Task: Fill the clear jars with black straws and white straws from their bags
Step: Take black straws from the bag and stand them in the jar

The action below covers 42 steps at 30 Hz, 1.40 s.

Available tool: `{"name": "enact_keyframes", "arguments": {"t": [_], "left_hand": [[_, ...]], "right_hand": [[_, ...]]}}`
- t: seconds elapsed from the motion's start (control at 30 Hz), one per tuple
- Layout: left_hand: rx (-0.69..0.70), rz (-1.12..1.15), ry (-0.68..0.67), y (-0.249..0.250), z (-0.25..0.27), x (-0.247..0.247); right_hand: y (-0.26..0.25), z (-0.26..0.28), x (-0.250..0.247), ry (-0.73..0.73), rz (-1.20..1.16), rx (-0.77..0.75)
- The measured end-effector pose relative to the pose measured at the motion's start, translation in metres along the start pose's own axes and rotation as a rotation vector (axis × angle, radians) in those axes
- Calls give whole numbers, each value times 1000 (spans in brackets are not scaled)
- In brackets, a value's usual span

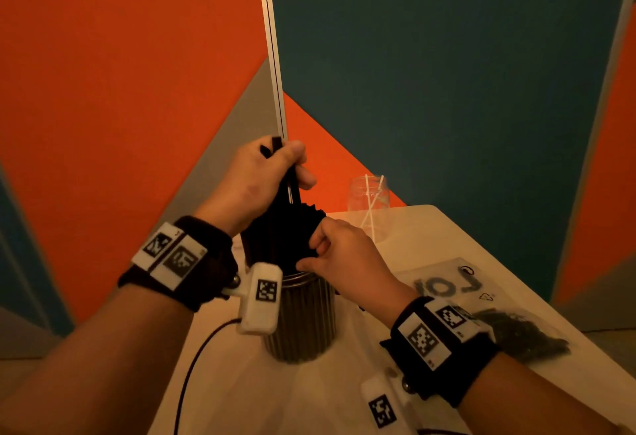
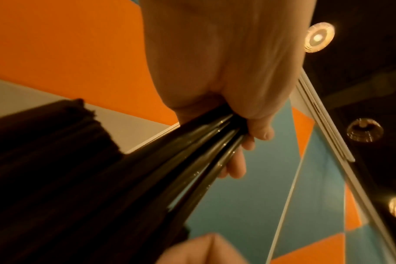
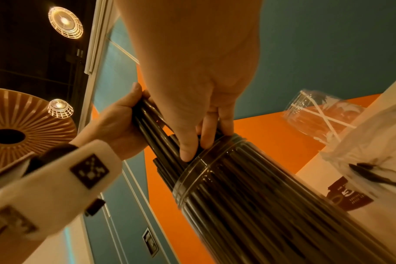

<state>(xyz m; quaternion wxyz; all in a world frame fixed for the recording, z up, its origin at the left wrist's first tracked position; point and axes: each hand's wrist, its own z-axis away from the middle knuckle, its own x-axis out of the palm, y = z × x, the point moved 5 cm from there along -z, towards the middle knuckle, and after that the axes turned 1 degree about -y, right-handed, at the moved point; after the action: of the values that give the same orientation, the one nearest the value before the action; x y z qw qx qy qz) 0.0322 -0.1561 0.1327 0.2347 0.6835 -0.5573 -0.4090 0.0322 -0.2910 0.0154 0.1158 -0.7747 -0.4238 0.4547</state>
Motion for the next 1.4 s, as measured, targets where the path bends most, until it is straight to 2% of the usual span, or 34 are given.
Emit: {"name": "enact_keyframes", "arguments": {"t": [0.1, 0.23, 0.3, 0.37, 0.47, 0.53, 0.57, 0.67, 0.77, 0.83, 0.93, 1.07, 1.27, 1.33, 1.4], "left_hand": [[-13, -25, 17, -26, 17, 9], [62, -234, 20, -46, 30, 9], [51, -324, 30, -49, 31, 3], [14, -374, -20, -49, 30, -2], [10, -378, -58, -33, 22, -13], [82, -418, -20, -5, 10, -21], [128, -514, -23, 10, 1, -22], [180, -853, -190, 35, -18, -2], [58, -1052, -471, 12, -15, 29], [37, -1103, -558, -10, -5, 41], [71, -1077, -560, -28, 3, 46], [125, -1093, -549, -46, 20, 53], [285, -1311, -426, -50, 30, 58], [284, -1296, -430, -50, 31, 58], [265, -1259, -451, -47, 32, 58]], "right_hand": [[1, 0, 0, 0, -10, 20], [0, 0, -2, -7, -18, 45], [-2, 0, -2, -13, -3, 37], [-4, 1, -3, -17, 2, 33], [-3, 1, -3, -16, -4, 35], [-1, 1, -1, -10, -1, 33], [-1, 1, -1, -6, 3, 32], [0, 0, 0, -3, -2, 30], [0, 0, 0, -1, -2, 11], [0, -1, 0, -1, 20, 9], [1, -2, 1, -13, 20, 23], [1, 4, -1, -2, -99, 27], [7, 20, -9, 20, -564, 162], [5, 22, -16, 19, -573, 179], [3, 25, -25, -26, -457, 192]]}}
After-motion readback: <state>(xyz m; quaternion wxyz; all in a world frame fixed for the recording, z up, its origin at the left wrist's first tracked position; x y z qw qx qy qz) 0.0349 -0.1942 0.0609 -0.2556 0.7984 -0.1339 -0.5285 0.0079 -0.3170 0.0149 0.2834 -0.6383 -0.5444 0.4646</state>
